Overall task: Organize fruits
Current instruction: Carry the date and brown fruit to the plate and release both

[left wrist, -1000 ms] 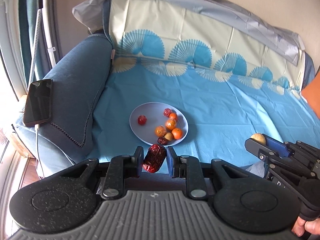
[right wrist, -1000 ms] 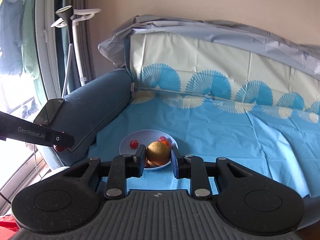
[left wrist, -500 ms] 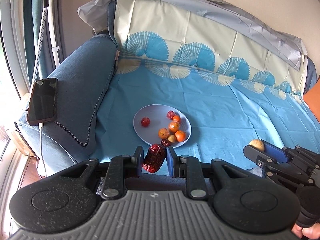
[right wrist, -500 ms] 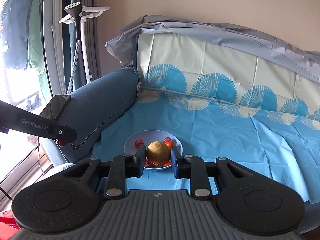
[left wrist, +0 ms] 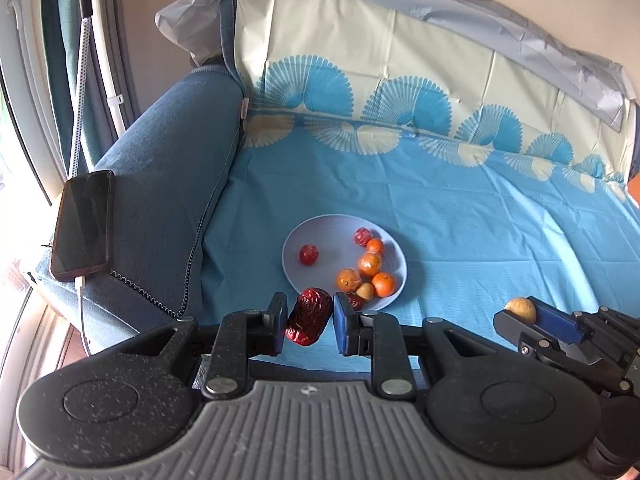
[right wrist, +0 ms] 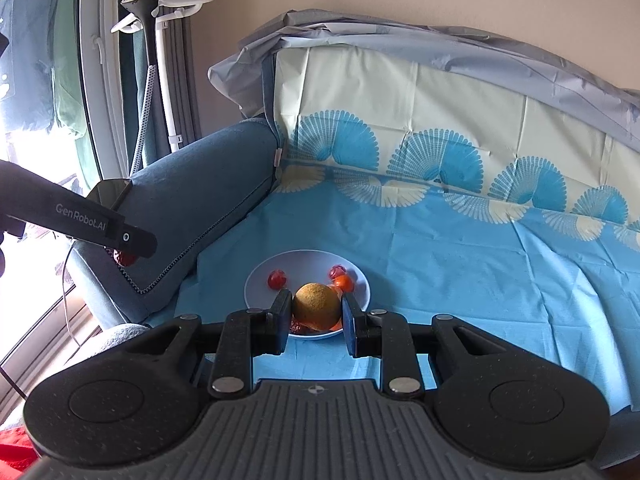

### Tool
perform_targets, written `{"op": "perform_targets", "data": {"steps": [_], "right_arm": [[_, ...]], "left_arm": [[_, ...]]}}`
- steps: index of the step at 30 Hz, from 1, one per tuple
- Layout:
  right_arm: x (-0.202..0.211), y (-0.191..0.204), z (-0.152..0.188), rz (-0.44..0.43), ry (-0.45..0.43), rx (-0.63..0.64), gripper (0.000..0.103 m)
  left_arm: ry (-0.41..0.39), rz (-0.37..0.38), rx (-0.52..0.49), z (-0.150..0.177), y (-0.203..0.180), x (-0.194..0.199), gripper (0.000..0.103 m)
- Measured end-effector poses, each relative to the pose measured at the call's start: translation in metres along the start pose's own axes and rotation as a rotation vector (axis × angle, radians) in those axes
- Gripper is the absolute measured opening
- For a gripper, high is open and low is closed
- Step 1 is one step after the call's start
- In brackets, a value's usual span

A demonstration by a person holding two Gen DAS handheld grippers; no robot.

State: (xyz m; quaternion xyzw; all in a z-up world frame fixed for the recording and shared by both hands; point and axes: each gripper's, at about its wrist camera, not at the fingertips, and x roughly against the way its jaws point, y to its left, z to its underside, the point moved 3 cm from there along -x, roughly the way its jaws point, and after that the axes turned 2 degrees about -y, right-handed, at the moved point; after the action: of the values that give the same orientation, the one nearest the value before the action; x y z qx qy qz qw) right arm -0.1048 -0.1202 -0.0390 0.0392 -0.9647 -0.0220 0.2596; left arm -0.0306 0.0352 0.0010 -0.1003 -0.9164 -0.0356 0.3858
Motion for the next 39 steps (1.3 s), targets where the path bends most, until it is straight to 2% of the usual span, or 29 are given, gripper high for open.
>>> {"op": "perform_targets", "data": {"steps": [9,14,19,30,39], "right_arm": [[-0.046,-0.007,-0.009,-0.019,0.034,-0.018,0.028],[-0.082,-0.009,-0.02,-0.029,0.038,-0.019,0.028],[-0.118,-0.012,-0.03,-0.033,0.038,-0.011,0.028],[-0.202,-0.02,-0.018,-0.019,0.13,0.047,0.028],[-0.258,-0.025,-0.003,-0.042,0.208,0.122,0.028]], "left_arm": [[0.052,-0.018,-0.016,-0.025,-0.003,-0.048,0.027],[0.047,-0.033,-0.037,-0.047,-0.007,-0.077,0.027],[0.092,-0.028,-0.012,-0.06,-0.007,-0.112,0.027],[0.179,-0.007,-0.025,-0.06,-0.013,-0.191,0.027],[0.208,0.011,-0.031,-0.056,-0.014,-0.239,0.027]]}}
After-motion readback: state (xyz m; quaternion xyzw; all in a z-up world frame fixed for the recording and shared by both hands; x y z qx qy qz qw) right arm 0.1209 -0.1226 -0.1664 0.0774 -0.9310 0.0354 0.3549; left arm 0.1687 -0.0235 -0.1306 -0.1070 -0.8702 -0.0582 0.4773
